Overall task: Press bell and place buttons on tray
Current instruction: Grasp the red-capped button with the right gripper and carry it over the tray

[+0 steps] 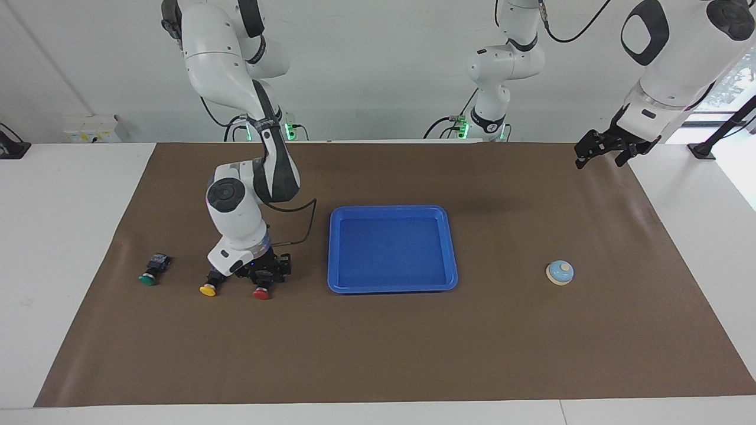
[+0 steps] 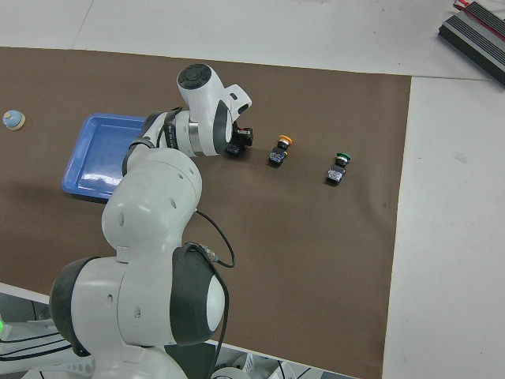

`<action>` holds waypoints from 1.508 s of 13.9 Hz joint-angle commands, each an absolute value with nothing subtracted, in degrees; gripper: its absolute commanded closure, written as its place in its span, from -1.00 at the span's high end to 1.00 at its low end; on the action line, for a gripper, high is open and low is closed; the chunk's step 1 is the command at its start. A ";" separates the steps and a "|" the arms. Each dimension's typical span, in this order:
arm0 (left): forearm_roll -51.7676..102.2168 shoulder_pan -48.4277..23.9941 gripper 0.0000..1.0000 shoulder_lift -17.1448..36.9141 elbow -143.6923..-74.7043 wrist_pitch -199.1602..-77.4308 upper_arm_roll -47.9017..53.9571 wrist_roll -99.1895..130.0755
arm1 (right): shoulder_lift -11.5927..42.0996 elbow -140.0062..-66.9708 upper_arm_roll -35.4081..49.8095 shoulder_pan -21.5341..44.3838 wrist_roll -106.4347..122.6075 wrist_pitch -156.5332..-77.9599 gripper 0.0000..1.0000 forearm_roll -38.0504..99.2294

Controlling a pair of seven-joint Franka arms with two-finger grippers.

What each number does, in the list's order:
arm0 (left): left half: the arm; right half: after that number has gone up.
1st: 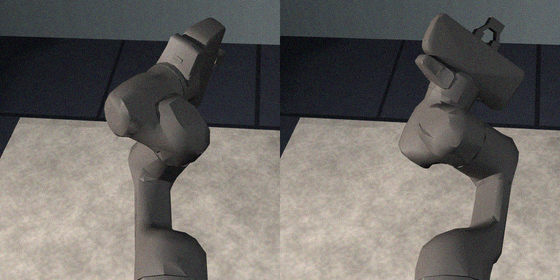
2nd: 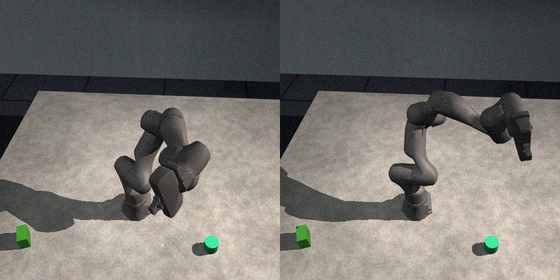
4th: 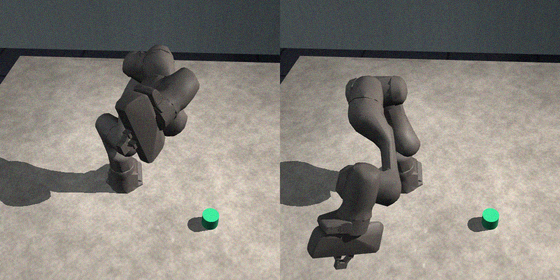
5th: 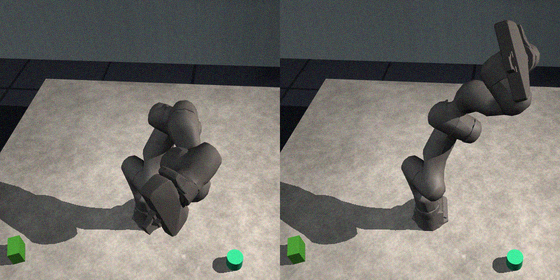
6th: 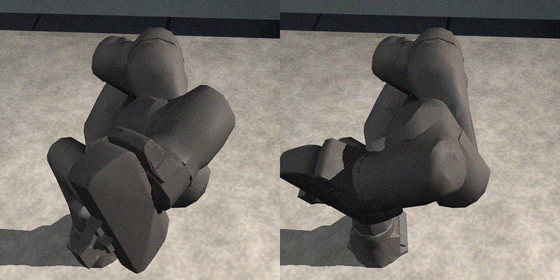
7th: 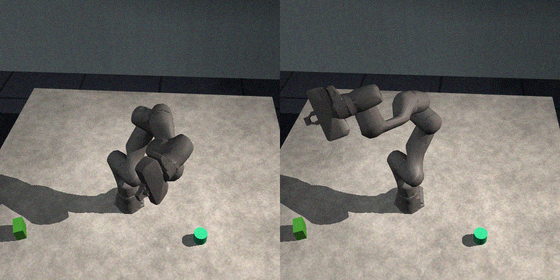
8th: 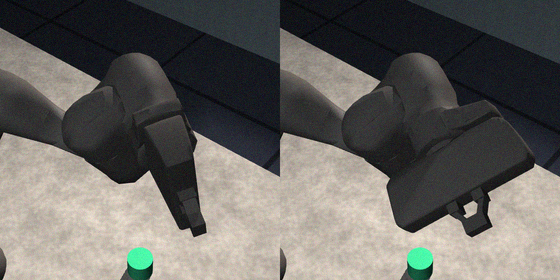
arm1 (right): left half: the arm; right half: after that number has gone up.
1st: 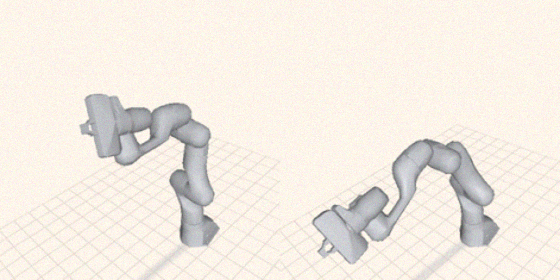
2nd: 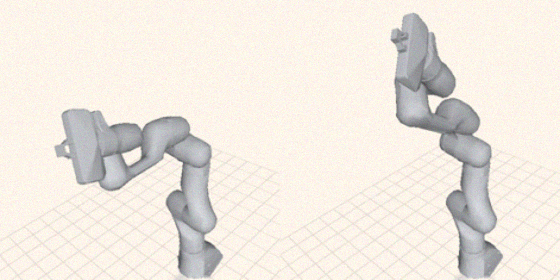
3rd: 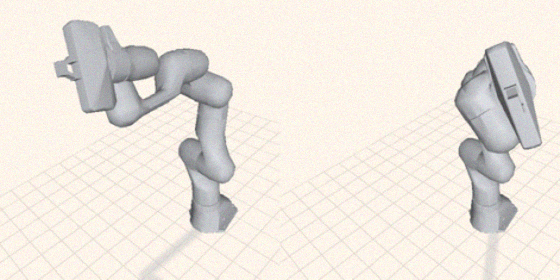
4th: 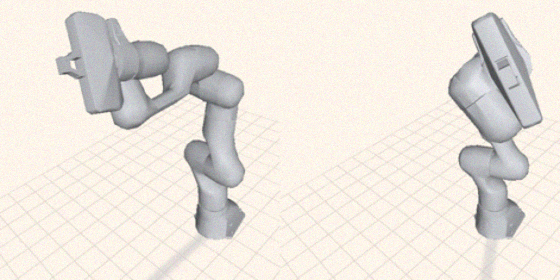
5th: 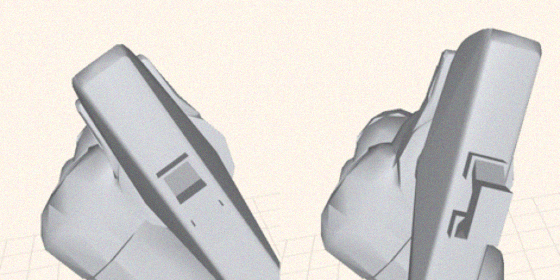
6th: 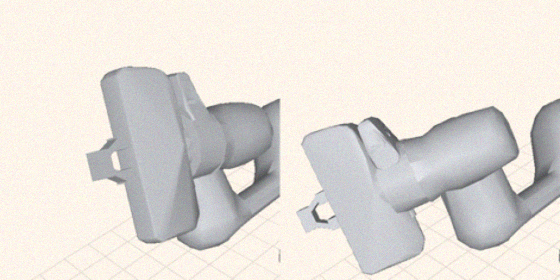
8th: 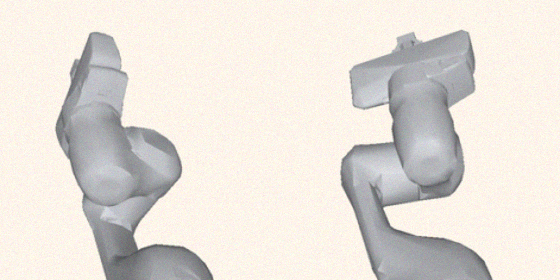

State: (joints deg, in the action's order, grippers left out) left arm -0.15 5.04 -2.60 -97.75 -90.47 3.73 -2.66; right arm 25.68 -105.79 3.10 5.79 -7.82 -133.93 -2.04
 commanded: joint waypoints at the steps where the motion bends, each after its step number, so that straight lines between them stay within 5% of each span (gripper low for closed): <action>1: 0.35 5.54 1.00 -3.43 -98.26 -90.35 3.96 -2.55 | 24.79 -106.79 3.43 5.80 -9.14 -133.95 -1.00 -2.72; 5: 0.35 5.54 1.00 -3.43 -98.26 -90.35 3.96 -2.55 | 24.70 -104.60 3.43 5.97 -9.14 -131.06 -1.00 -2.72; 12: 0.35 5.54 1.00 -3.43 -98.26 -90.35 3.87 -2.55 | 23.99 -91.15 3.52 15.45 -23.16 -113.30 -1.00 -2.11; 17: 0.35 5.45 1.00 -3.43 -98.26 -90.35 3.96 -2.55 | 23.38 -94.12 3.60 23.20 -33.66 -116.00 -1.00 -1.93; 21: 0.35 5.54 1.00 -3.43 -98.26 -90.35 3.96 -2.55 | 23.47 -101.85 3.60 25.31 -33.66 -126.01 -1.00 -1.93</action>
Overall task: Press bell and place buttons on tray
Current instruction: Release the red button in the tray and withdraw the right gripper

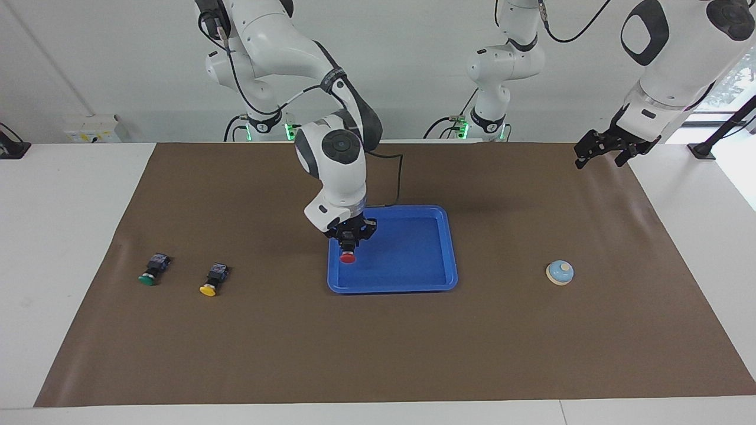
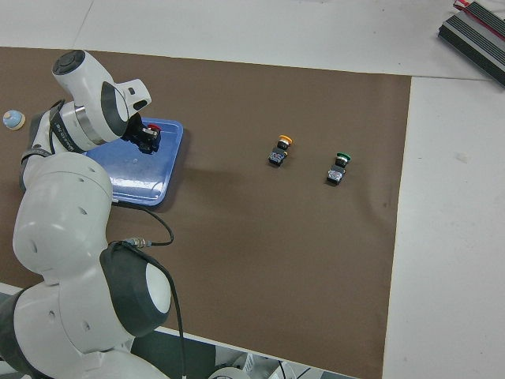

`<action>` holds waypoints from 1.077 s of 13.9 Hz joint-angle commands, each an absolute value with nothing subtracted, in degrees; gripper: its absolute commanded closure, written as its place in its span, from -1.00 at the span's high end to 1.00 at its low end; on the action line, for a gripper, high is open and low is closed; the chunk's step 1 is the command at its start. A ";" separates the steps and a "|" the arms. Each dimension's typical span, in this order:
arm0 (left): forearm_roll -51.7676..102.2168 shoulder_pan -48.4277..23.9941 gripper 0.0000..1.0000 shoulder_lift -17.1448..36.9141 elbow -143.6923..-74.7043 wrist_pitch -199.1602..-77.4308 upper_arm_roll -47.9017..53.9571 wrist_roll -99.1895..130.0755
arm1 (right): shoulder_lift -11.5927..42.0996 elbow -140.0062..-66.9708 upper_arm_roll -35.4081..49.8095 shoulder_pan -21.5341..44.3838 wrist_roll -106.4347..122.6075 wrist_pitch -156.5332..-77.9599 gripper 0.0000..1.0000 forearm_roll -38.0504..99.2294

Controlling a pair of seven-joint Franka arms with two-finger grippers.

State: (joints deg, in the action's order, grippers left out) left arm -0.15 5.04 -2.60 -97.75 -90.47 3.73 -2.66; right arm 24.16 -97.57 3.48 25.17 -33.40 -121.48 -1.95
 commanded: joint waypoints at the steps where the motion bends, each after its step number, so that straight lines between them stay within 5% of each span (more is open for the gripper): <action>1: 0.35 5.54 1.00 -3.43 -98.26 -90.35 3.96 -2.55 | 23.73 -103.00 3.60 25.31 -33.66 -127.95 -1.00 -1.93; 7: 0.35 5.54 1.00 -3.43 -98.26 -90.35 3.95 -2.55 | 23.38 -107.22 3.60 26.45 -34.01 -132.62 -1.00 -1.93; 8: 0.35 5.45 1.00 -3.43 -98.26 -90.35 3.96 -2.55 | 23.38 -107.40 3.60 26.54 -35.23 -132.63 -0.78 -1.93; 10: 0.35 5.45 1.00 -3.43 -98.26 -90.35 3.96 -2.55 | 23.29 -107.32 3.60 26.72 -36.38 -132.19 0.99 -1.93; 15: 0.35 5.54 1.00 -3.43 -98.26 -90.35 3.96 -2.55 | 20.14 -100.31 2.99 23.05 -36.57 -120.89 1.00 -1.93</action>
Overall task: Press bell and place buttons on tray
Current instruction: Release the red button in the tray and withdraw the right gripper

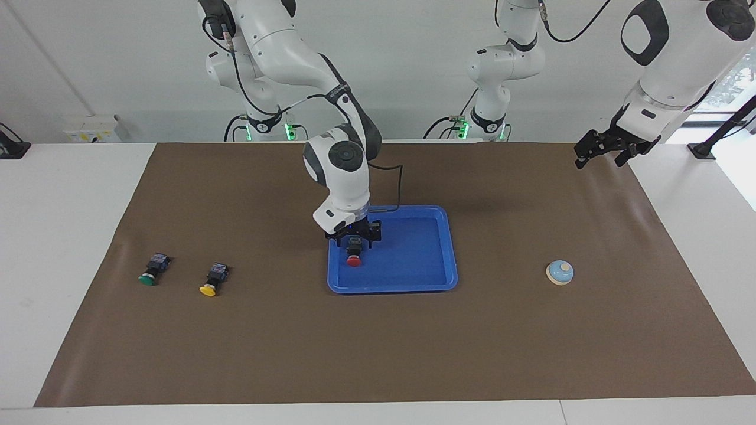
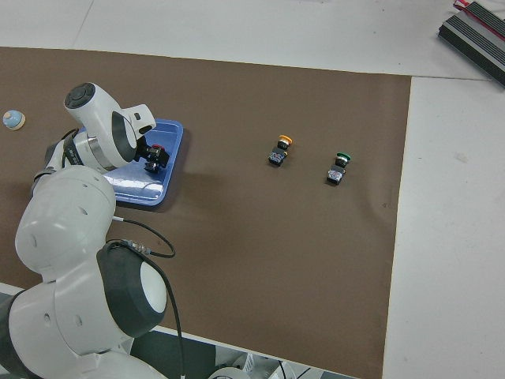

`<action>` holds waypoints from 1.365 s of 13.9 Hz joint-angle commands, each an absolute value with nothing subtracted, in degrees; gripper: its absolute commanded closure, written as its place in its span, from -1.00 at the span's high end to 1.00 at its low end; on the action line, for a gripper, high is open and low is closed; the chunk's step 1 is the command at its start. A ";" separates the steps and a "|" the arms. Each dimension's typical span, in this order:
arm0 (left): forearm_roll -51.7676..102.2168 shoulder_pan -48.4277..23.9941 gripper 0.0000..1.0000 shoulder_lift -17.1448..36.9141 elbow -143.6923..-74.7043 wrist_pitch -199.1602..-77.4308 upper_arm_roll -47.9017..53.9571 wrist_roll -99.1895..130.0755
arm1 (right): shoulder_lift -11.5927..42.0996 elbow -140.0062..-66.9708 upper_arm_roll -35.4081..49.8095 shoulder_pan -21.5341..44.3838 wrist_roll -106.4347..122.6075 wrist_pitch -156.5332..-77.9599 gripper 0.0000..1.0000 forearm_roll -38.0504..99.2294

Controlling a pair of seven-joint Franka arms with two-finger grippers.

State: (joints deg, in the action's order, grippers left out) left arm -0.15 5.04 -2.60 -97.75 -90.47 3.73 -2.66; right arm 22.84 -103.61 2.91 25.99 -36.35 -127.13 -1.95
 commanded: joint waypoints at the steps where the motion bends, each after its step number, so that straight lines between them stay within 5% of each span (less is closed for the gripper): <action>1: 0.35 5.54 1.00 -3.43 -98.26 -90.35 3.96 -2.55 | 19.34 -98.80 2.99 21.11 -36.30 -118.50 1.00 -2.11; 11: 0.35 5.54 1.00 -3.43 -98.26 -90.35 3.96 -2.55 | 17.22 -103.17 2.81 -2.62 -14.94 -122.24 1.00 -4.57; 19: 0.35 5.54 1.00 -3.43 -98.26 -90.35 3.96 -2.55 | 22.06 -108.54 2.90 -5.10 -13.80 -135.60 1.00 -4.57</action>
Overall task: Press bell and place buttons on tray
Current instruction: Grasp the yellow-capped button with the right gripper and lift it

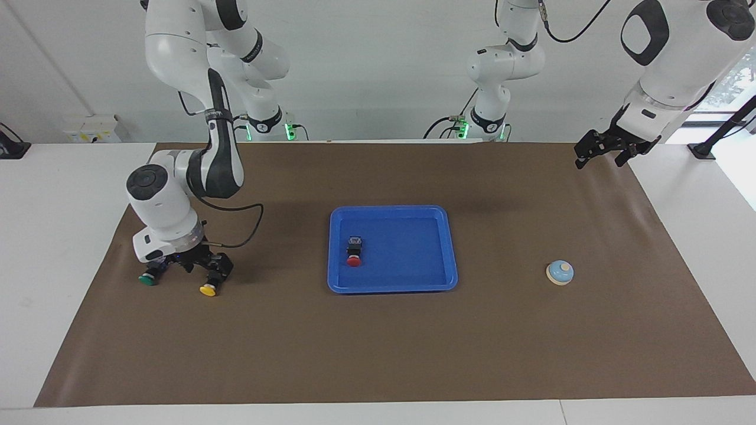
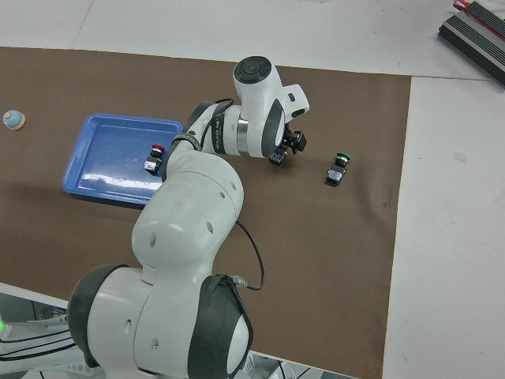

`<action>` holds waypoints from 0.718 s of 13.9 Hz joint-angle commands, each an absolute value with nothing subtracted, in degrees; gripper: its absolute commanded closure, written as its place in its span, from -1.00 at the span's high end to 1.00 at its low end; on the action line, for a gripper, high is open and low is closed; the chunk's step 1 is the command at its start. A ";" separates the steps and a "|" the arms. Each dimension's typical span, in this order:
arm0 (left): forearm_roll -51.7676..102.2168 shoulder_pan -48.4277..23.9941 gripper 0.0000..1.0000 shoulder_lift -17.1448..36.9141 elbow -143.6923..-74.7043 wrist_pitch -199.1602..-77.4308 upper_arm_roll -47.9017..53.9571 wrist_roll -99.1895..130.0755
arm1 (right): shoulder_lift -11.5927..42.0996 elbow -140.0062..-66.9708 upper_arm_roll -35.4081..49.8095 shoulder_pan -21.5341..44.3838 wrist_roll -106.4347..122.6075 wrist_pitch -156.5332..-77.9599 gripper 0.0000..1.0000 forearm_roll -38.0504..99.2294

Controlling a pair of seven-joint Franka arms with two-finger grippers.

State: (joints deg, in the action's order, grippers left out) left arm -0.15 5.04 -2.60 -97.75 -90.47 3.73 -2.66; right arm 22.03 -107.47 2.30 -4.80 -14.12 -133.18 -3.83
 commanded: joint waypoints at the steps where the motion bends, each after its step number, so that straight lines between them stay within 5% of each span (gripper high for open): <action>1: 0.35 5.54 1.00 -3.43 -98.26 -90.35 3.96 -2.55 | 22.50 -108.81 2.90 -5.10 -13.80 -136.49 1.00 -4.57; 4: 0.35 5.54 1.00 -3.43 -98.26 -90.35 3.96 -2.55 | 22.41 -111.61 2.99 -5.27 -13.71 -139.30 0.96 -4.57; 5: 0.35 5.54 1.00 -3.43 -98.26 -90.35 3.96 -2.55 | 22.15 -112.23 2.99 -5.27 -13.80 -139.39 0.75 -4.48; 7: 0.35 5.54 1.00 -3.43 -98.26 -90.35 3.96 -2.55 | 21.89 -113.46 2.99 -5.36 -13.71 -139.39 0.15 -4.39; 9: 0.35 5.54 1.00 -3.43 -98.26 -90.35 3.96 -2.55 | 21.71 -113.47 2.99 -5.36 -12.92 -138.96 -0.85 -4.48; 10: 0.35 5.54 1.00 -3.43 -98.26 -90.35 3.96 -2.55 | 21.71 -113.21 2.99 -5.10 -12.48 -138.43 -1.00 -4.48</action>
State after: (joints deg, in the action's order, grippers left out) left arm -0.15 5.04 -2.60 -97.75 -90.47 3.73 -2.66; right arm 22.43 -111.48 2.53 -4.71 -13.99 -138.00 -3.83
